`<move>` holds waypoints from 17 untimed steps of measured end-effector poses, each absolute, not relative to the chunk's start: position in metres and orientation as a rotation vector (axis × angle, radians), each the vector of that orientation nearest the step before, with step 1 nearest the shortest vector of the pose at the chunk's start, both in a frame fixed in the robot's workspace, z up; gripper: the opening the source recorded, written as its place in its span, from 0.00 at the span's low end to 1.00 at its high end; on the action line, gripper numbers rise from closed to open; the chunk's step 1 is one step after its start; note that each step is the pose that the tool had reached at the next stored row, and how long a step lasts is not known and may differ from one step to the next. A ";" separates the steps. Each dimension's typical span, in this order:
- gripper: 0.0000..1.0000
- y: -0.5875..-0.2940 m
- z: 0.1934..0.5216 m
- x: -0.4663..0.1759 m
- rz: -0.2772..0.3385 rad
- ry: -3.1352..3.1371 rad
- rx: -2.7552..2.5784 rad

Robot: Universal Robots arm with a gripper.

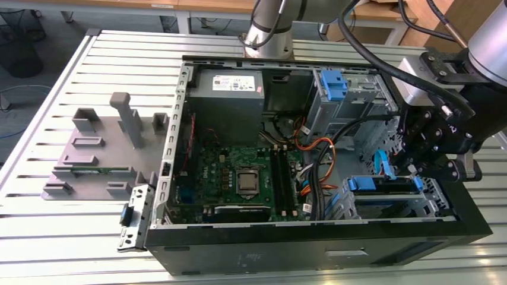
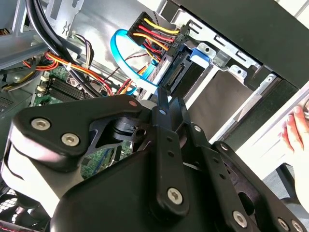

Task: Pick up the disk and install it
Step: 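Insert the second disk wire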

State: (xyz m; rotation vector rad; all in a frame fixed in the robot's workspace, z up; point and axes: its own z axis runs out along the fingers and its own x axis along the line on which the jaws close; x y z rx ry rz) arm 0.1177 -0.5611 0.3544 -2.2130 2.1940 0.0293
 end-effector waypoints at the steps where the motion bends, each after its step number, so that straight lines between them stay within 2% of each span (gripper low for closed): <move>1: 0.24 -0.561 0.354 0.118 0.029 2.194 -2.213; 17: 0.24 -0.561 0.364 0.118 0.030 2.194 -2.213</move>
